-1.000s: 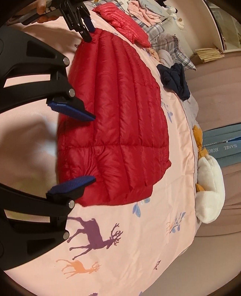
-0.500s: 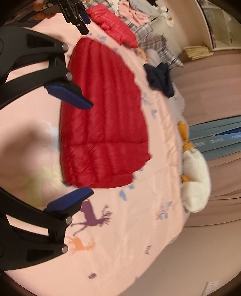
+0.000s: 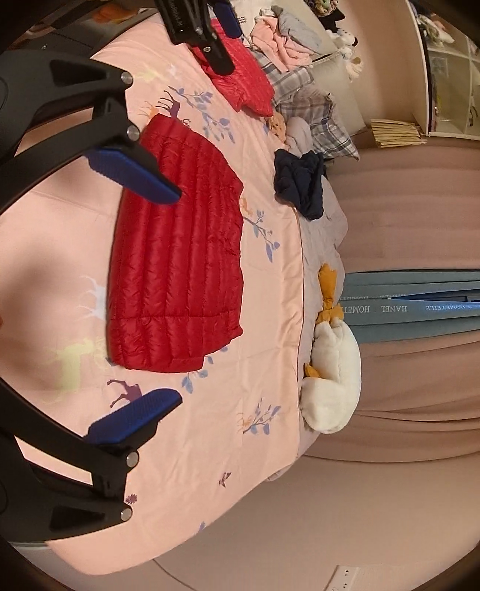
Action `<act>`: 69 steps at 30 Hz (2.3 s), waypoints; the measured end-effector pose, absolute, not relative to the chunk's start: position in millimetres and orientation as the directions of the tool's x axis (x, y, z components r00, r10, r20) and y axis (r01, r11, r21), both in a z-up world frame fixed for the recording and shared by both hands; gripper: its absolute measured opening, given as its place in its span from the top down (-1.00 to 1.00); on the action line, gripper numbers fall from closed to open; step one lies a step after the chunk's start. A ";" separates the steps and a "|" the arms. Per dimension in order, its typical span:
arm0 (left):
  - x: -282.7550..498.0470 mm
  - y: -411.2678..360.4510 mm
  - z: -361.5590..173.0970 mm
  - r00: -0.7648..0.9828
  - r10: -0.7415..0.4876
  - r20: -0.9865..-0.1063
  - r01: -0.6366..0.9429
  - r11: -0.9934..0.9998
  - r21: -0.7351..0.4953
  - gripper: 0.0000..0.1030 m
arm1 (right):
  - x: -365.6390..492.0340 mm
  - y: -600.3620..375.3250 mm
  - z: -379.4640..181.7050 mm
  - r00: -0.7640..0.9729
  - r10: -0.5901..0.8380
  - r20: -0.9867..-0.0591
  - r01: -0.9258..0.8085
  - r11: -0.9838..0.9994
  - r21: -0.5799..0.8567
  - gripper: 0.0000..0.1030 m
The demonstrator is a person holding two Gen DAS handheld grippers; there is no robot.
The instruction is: Fold large clothes
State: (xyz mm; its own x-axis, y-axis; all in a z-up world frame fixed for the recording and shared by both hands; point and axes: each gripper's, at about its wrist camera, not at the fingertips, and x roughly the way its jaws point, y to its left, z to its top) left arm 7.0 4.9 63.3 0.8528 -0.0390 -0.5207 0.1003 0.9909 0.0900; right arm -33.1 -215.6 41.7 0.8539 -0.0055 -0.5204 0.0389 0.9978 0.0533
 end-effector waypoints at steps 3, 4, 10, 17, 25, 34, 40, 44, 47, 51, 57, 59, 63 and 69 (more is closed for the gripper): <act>0.7 0.0 57.4 0.834 -0.070 -0.547 0.129 0.989 0.071 -0.97 | -35.8 -209.0 33.9 0.841 -0.003 -0.541 0.041 0.997 0.059 -0.96; -0.8 0.2 54.7 0.828 -0.071 -0.556 0.129 0.989 0.066 -0.97 | -36.8 -205.8 30.7 0.839 -0.014 -0.544 0.047 0.998 0.047 -0.96; -3.7 -2.0 39.8 0.804 -0.051 -0.593 0.108 0.992 0.060 -0.97 | -39.1 -191.0 16.9 0.826 -0.028 -0.562 0.053 0.998 0.027 -0.96; -4.2 0.4 35.5 0.799 -0.046 -0.600 0.100 0.993 0.056 -0.97 | -36.5 -184.1 12.6 0.821 -0.038 -0.570 0.051 0.999 0.007 -0.96; -2.8 -0.2 32.3 0.793 -0.043 -0.608 0.100 0.993 0.060 -0.97 | -35.8 -183.3 12.0 0.817 -0.041 -0.575 0.054 0.998 0.007 -0.96; -3.0 -1.1 31.7 0.792 -0.039 -0.610 0.098 0.993 0.064 -0.97 | -36.5 -182.7 11.8 0.816 -0.044 -0.576 0.056 0.998 0.003 -0.96; -2.6 0.1 31.1 0.791 -0.035 -0.611 0.094 0.994 0.065 -0.97 | -36.5 -181.3 11.6 0.817 -0.038 -0.576 0.052 0.999 0.007 -0.96; -2.5 0.6 30.9 0.790 -0.035 -0.612 0.094 0.994 0.064 -0.97 | -37.1 -180.5 11.4 0.818 -0.036 -0.575 0.050 0.999 0.009 -0.96; -2.6 0.4 30.9 0.790 -0.035 -0.612 0.094 0.993 0.065 -0.97 | -37.4 -179.5 11.3 0.818 -0.034 -0.575 0.047 0.999 0.009 -0.96; -2.9 0.0 31.2 0.791 -0.036 -0.611 0.095 0.993 0.065 -0.97 | -37.2 -179.8 11.4 0.817 -0.033 -0.575 0.048 0.999 0.010 -0.96; -3.1 0.0 31.0 0.790 -0.037 -0.612 0.097 0.993 0.065 -0.97 | -37.2 -179.7 11.4 0.817 -0.034 -0.575 0.048 0.999 0.010 -0.96; -3.0 -0.4 31.2 0.791 -0.036 -0.611 0.095 0.993 0.065 -0.97 | -37.4 -179.4 11.4 0.817 -0.033 -0.575 0.048 0.999 0.011 -0.96; -3.4 -1.6 31.7 0.792 -0.038 -0.610 0.099 0.993 0.067 -0.97 | -36.9 -179.9 11.6 0.817 -0.033 -0.576 0.048 0.999 0.010 -0.96; -2.7 -3.4 31.8 0.793 -0.038 -0.608 0.100 0.993 0.068 -0.97 | -35.4 -179.3 11.0 0.815 -0.029 -0.578 0.044 0.999 0.011 -0.96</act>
